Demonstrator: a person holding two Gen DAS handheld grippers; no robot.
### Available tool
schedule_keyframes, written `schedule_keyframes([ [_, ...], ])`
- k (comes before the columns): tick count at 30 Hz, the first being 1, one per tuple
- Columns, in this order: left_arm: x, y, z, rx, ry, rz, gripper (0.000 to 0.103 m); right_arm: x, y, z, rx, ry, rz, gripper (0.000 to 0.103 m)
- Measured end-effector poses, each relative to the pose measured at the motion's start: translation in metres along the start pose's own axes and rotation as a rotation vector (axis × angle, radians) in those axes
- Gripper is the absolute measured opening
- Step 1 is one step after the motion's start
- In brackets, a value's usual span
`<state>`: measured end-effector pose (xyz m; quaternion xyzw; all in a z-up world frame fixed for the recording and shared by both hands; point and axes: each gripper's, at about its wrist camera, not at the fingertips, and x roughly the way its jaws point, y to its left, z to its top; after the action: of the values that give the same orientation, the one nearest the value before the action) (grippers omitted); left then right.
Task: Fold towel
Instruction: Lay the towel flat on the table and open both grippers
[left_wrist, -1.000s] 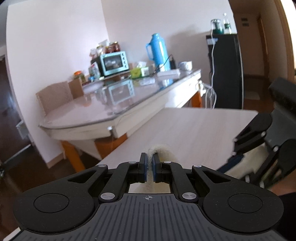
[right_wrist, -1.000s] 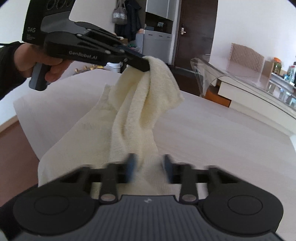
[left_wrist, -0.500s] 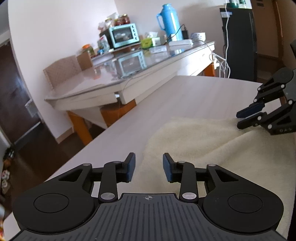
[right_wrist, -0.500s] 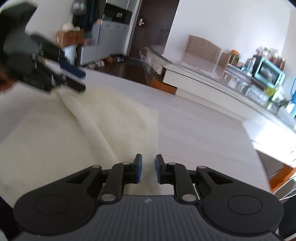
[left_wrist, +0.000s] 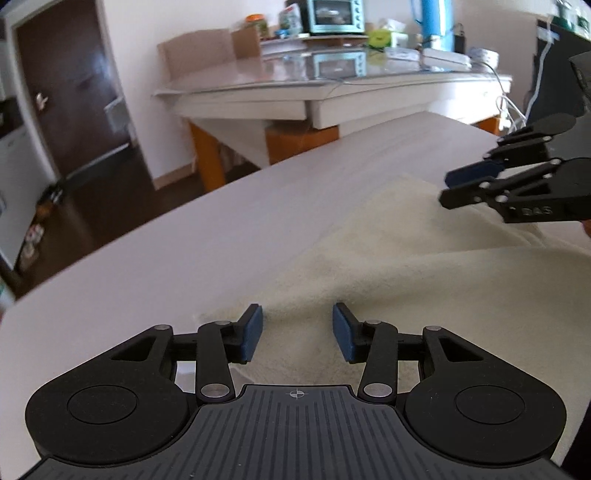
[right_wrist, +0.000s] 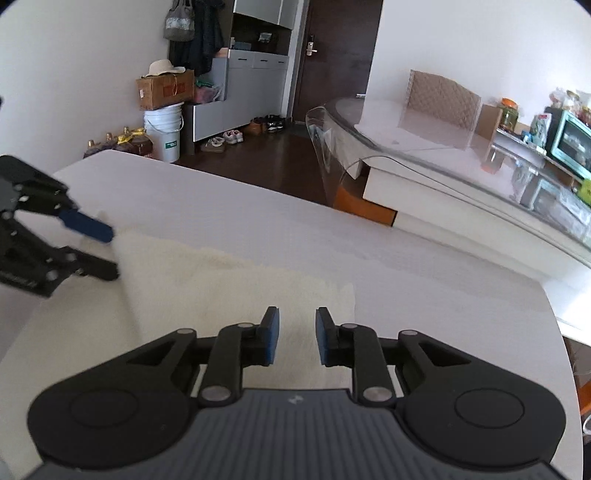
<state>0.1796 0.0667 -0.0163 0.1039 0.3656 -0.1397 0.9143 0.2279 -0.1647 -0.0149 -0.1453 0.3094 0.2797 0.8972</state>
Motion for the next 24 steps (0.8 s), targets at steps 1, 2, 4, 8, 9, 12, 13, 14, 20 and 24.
schedule_keyframes([
  [1,0.001,0.001,0.001,0.003,-0.001,0.004,0.049,0.004,-0.001,0.001,0.002,0.007,0.000,0.022],
  [2,0.002,0.004,0.001,0.005,-0.002,0.004,0.052,0.011,-0.001,0.002,-0.004,0.026,-0.012,0.021],
  [4,0.005,0.008,0.003,0.007,-0.003,0.003,0.060,0.019,-0.002,0.002,-0.010,0.028,-0.030,0.021],
  [8,0.014,0.016,0.009,-0.009,-0.009,-0.011,0.065,0.028,-0.012,0.004,0.011,0.027,-0.109,0.021],
  [9,0.016,0.018,0.011,-0.015,-0.014,-0.009,0.065,0.030,-0.015,0.004,0.015,0.027,-0.127,0.021],
  [12,0.014,0.021,0.017,-0.035,-0.045,-0.012,0.064,0.036,-0.027,0.005,0.034,0.031,-0.200,0.022],
  [13,0.011,0.021,0.018,-0.039,-0.054,-0.012,0.064,0.038,-0.029,0.005,0.034,0.033,-0.216,0.022],
  [14,0.009,0.021,0.018,-0.043,-0.063,-0.013,0.064,0.041,-0.031,0.006,0.032,0.035,-0.229,0.022],
  [20,0.014,0.019,0.017,0.007,-0.028,0.070,0.064,0.044,-0.031,0.004,0.005,0.038,-0.278,0.025],
  [24,0.018,0.020,0.014,0.043,-0.027,0.121,0.067,0.038,-0.030,0.002,0.001,0.056,-0.271,0.025],
])
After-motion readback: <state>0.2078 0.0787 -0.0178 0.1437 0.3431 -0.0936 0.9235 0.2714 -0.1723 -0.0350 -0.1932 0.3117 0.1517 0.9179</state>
